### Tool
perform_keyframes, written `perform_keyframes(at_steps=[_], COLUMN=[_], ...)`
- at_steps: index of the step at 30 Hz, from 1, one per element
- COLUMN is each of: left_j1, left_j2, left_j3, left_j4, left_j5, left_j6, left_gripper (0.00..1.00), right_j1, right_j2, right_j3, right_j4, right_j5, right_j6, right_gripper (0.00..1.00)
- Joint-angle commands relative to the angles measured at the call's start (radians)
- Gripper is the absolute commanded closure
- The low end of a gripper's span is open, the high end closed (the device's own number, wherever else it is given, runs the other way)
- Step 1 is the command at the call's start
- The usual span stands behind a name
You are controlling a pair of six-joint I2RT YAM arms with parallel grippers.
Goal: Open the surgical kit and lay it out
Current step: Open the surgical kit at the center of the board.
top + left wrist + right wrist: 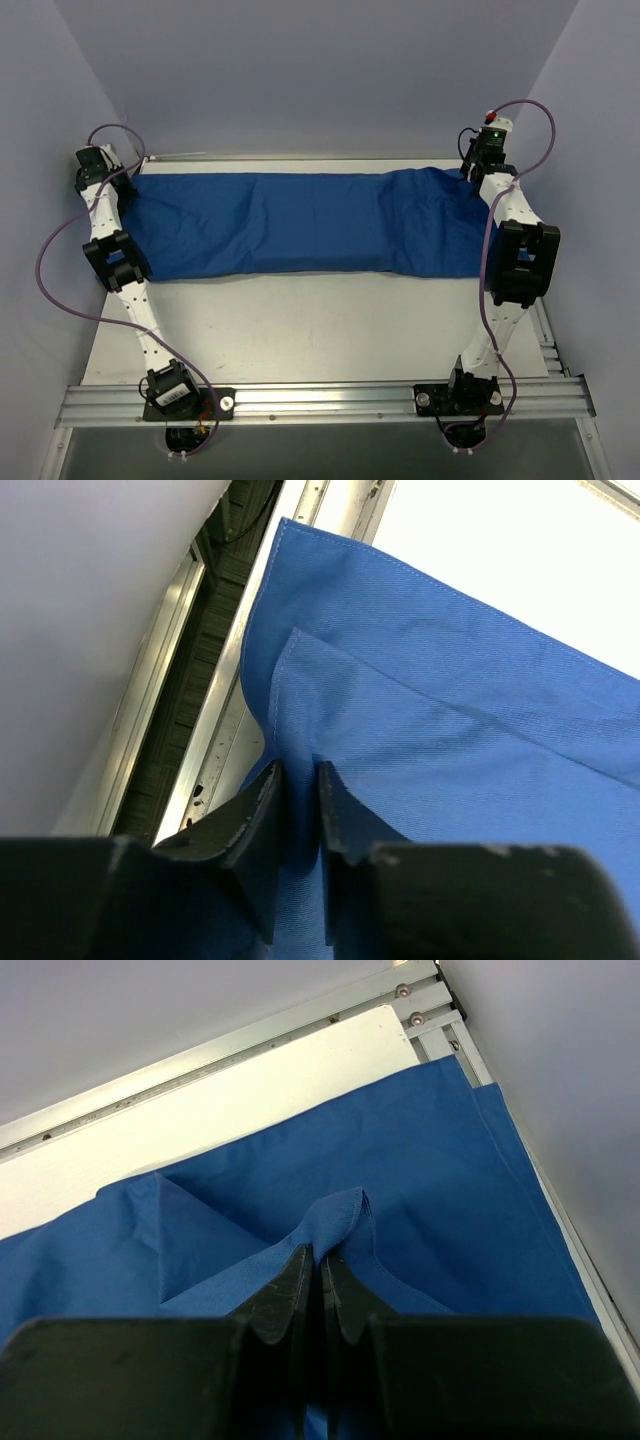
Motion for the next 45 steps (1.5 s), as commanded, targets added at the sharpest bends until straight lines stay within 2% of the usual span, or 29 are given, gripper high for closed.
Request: perform_keyframes(at_steps=[1, 5, 8, 15, 17, 18, 22, 28, 29, 31, 35, 41, 45], left_j1=[0.032, 0.020, 0.015, -0.002, -0.008, -0.009, -0.009, -0.009, -0.011, -0.015, -0.020, -0.022, -0.025], left_j2=[0.000, -0.023, -0.034, -0.047, -0.048, -0.047, -0.048, -0.053, -0.054, -0.057, -0.063, -0.059, -0.063], left_j3=[0.008, -0.003, -0.006, -0.009, -0.004, -0.004, -0.007, -0.007, -0.006, -0.006, -0.006, -0.009, -0.011], left_j4=[0.005, 0.019, 0.027, 0.059, 0.068, 0.070, 0.068, 0.076, 0.079, 0.083, 0.099, 0.099, 0.100], left_j5=[-0.014, -0.056, -0.068, -0.094, -0.099, -0.102, -0.114, -0.117, -0.117, -0.120, -0.133, -0.133, -0.137], left_j6=[-0.060, -0.020, 0.004, 0.035, 0.041, 0.043, 0.041, 0.052, 0.052, 0.059, 0.067, 0.061, 0.069], left_gripper=[0.76, 0.75, 0.66, 0.54, 0.55, 0.61, 0.70, 0.66, 0.59, 0.55, 0.54, 0.73, 0.74], right_j1=[0.007, 0.009, 0.009, 0.009, 0.009, 0.009, 0.009, 0.007, 0.009, 0.009, 0.009, 0.009, 0.009], right_j2=[-0.056, -0.048, -0.044, -0.042, -0.039, -0.039, -0.044, -0.042, -0.041, -0.038, -0.034, -0.033, -0.033], right_j3=[0.006, 0.008, 0.015, 0.020, 0.025, 0.026, 0.028, 0.026, 0.026, 0.028, 0.029, 0.026, 0.026], right_j4=[0.028, 0.029, 0.025, 0.023, 0.019, 0.017, 0.015, 0.014, 0.015, 0.014, 0.014, 0.017, 0.017], right_j5=[0.017, 0.016, 0.016, 0.016, 0.016, 0.016, 0.017, 0.017, 0.017, 0.017, 0.017, 0.019, 0.019], right_j6=[0.001, 0.004, 0.004, 0.001, 0.000, 0.000, -0.003, -0.002, -0.003, -0.003, -0.002, -0.003, -0.005], right_gripper=[1.00, 1.00, 1.00, 1.00, 1.00, 1.00, 1.00, 1.00, 1.00, 1.00, 1.00, 1.00, 1.00])
